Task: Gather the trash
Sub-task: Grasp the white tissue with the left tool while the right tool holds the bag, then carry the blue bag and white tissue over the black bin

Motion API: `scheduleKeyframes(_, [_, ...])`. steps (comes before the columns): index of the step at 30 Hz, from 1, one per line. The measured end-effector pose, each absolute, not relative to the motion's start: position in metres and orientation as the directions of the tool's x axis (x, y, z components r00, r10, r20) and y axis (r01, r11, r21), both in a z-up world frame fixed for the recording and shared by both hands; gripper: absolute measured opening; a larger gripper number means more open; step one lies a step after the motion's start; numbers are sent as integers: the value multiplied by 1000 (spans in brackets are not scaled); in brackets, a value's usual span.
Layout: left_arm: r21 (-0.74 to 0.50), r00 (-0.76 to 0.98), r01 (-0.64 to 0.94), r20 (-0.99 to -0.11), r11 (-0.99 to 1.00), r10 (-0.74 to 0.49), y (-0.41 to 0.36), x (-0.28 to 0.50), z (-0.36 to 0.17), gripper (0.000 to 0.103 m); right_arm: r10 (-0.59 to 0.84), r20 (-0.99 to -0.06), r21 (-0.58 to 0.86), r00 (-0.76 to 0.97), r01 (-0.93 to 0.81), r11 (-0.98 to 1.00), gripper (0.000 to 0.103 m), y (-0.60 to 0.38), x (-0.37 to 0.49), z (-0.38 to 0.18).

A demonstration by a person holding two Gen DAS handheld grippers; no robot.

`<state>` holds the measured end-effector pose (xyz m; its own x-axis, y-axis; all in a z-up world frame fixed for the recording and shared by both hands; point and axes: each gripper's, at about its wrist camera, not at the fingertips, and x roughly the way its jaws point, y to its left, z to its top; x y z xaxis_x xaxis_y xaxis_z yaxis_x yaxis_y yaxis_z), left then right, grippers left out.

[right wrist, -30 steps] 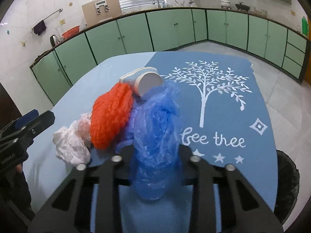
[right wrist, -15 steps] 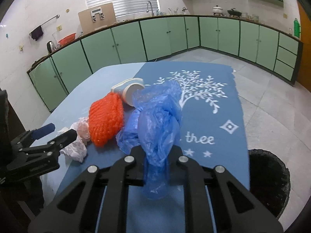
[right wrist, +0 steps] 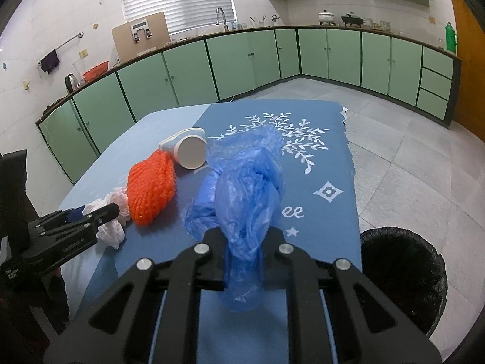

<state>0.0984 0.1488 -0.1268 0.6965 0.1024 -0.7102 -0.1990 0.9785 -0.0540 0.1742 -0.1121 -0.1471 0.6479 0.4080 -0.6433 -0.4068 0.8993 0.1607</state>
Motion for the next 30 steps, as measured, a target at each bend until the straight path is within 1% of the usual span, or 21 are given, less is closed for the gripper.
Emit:
scheduleKeyframes(1, [-53, 696, -198, -710, 979, 102, 149, 98, -126, 29, 409, -641, 160, 649, -408, 899, 12, -112, 174, -146])
scheduleKeyframes(4, [-48, 702, -199, -704, 979, 108, 147, 96, -122, 21, 410, -636, 158, 653, -409, 899, 12, -113, 172, -145])
scheduleKeyframes(10, [-47, 735, -193, -669, 980, 112, 145, 89, -104, 15, 415, -622, 168, 664, -405, 899, 12, -119, 169, -138])
scheduleKeyframes(18, [-44, 789, -173, -603, 984, 112, 132, 80, -71, 15, 415, -603, 172, 682, -396, 902, 12, -130, 159, -127])
scheduleKeyframes(24, [-52, 816, -127, -574, 991, 74, 113, 78, -56, 15, 409, -588, 178, 697, -382, 907, 12, -141, 151, -117])
scheduleKeyframes(30, [-58, 827, -62, -562, 996, 19, 90, 85, -50, 15, 389, -574, 175, 720, -357, 918, 12, -155, 143, -109])
